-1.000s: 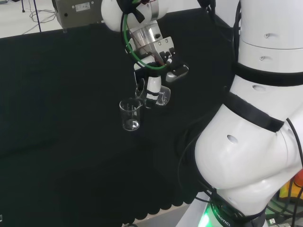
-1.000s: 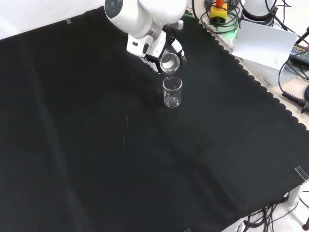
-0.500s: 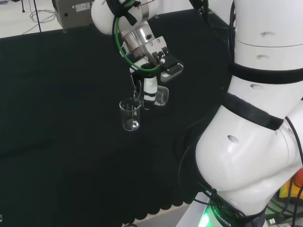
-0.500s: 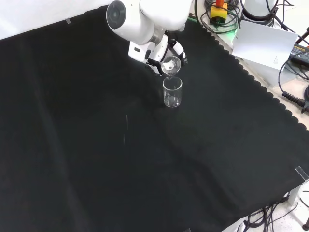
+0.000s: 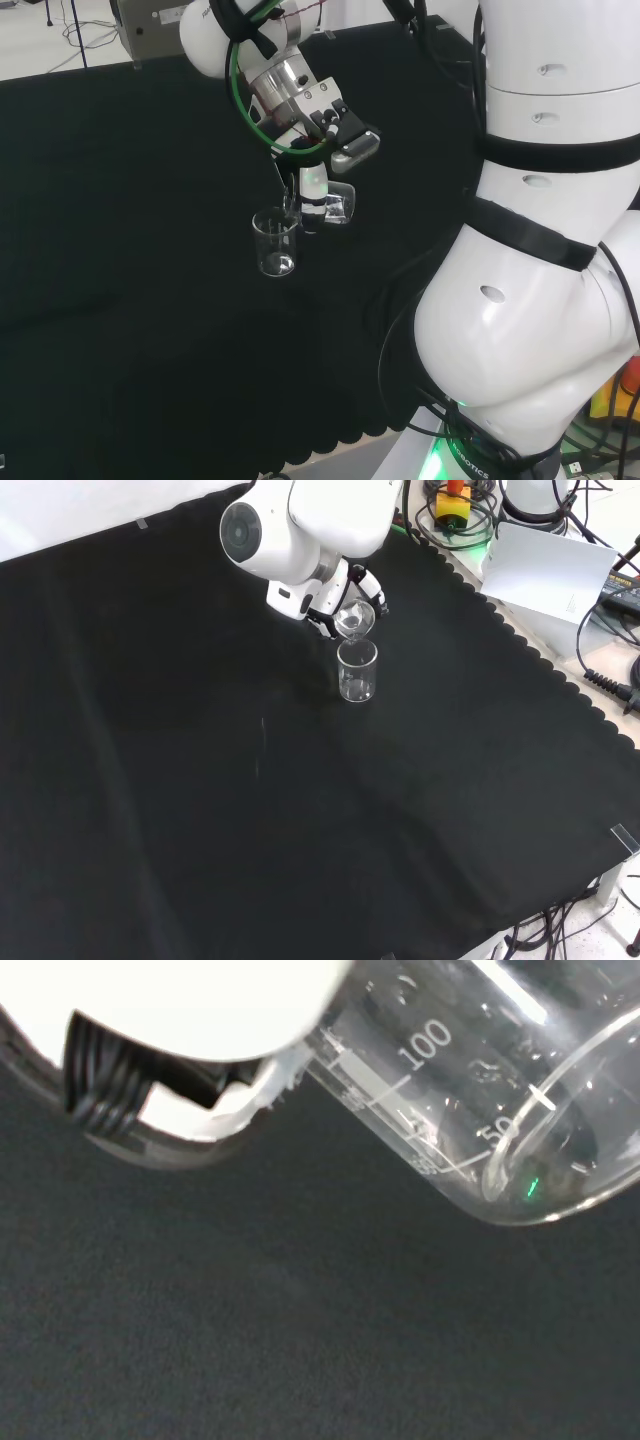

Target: Pour the water from the handheld beaker into the one on the table.

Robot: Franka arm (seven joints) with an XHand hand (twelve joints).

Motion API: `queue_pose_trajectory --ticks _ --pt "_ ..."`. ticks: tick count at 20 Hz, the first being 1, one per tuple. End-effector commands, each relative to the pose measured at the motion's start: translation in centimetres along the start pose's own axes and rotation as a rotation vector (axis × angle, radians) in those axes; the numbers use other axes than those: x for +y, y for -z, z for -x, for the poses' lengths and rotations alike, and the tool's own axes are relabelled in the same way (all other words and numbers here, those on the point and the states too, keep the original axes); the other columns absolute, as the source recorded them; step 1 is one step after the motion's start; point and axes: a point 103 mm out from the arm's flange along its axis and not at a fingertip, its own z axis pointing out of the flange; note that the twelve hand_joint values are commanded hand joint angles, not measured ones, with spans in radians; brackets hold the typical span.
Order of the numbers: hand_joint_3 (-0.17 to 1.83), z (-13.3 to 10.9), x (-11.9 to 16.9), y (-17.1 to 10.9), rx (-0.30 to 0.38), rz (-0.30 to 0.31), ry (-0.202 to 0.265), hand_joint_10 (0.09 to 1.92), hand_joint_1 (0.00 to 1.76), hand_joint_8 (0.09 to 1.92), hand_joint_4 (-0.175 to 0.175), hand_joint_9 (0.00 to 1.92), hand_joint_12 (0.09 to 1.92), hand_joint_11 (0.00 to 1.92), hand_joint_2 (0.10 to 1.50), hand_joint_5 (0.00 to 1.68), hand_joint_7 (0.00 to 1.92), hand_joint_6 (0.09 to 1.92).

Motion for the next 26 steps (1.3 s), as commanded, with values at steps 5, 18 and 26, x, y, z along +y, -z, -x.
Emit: queue_pose_trajectory --ticks 5,18,26 --pt "0.54 -0.3 -0.2 0.4 -0.023 -0.045 -0.033 0.09 1.33 0.09 -0.175 1.69 0.64 1.44 0.66 1.48 1.60 0.19" --pt "0.54 -1.6 -0.4 1.4 -0.097 -0.090 -0.075 0.09 1.33 0.09 -0.175 1.69 0.64 1.44 0.66 1.48 1.60 0.20" --pt "0.54 -2.3 -0.3 2.0 -0.123 -0.125 -0.099 0.09 1.32 0.09 -0.175 1.69 0.64 1.45 0.66 1.48 1.60 0.20"
